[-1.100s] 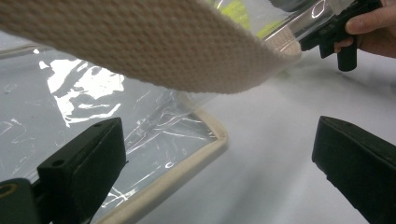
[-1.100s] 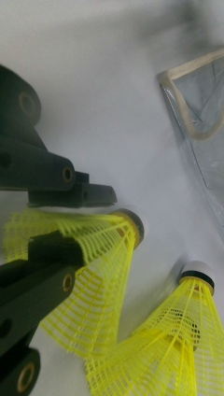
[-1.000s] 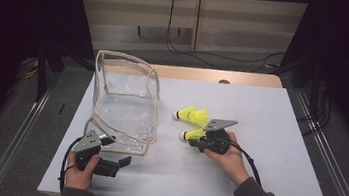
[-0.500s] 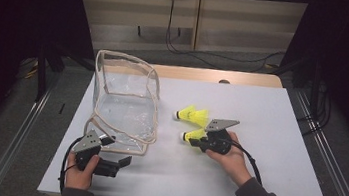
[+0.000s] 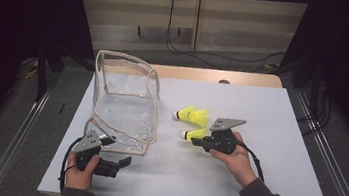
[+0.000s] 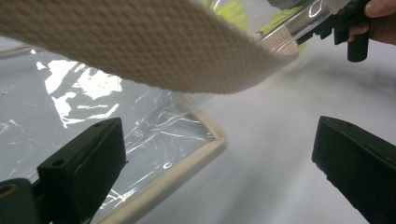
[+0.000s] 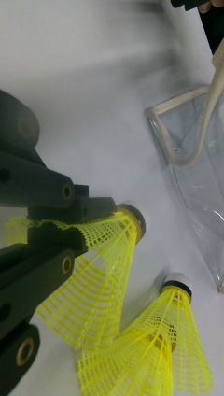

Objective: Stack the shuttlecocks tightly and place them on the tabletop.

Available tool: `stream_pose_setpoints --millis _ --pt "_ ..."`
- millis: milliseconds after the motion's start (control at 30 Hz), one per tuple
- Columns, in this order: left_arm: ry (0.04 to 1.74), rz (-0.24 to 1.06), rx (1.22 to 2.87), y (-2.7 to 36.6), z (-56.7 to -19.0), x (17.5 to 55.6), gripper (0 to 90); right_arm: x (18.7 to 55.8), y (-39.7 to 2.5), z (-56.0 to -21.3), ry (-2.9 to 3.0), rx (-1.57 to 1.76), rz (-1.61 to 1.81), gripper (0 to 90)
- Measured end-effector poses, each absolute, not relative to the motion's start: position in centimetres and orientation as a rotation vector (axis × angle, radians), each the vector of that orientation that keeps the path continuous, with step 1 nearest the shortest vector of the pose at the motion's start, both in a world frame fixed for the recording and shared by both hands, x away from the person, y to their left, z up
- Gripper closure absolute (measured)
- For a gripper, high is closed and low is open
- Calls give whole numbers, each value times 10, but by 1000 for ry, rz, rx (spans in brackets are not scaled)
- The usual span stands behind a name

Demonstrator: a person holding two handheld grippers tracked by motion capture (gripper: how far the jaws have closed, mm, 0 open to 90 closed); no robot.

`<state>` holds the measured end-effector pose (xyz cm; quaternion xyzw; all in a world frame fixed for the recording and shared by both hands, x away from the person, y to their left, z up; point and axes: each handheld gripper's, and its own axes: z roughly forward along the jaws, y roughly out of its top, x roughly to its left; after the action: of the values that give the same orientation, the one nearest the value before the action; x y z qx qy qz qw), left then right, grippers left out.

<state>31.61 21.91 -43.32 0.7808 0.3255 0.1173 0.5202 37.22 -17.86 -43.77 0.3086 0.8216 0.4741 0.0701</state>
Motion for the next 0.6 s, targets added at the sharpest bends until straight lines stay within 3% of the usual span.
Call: stream_pose_setpoints --millis 600 --pt "780 275 1866 219 -433 318 27 368 -198 -436 2450 959 1466 886"
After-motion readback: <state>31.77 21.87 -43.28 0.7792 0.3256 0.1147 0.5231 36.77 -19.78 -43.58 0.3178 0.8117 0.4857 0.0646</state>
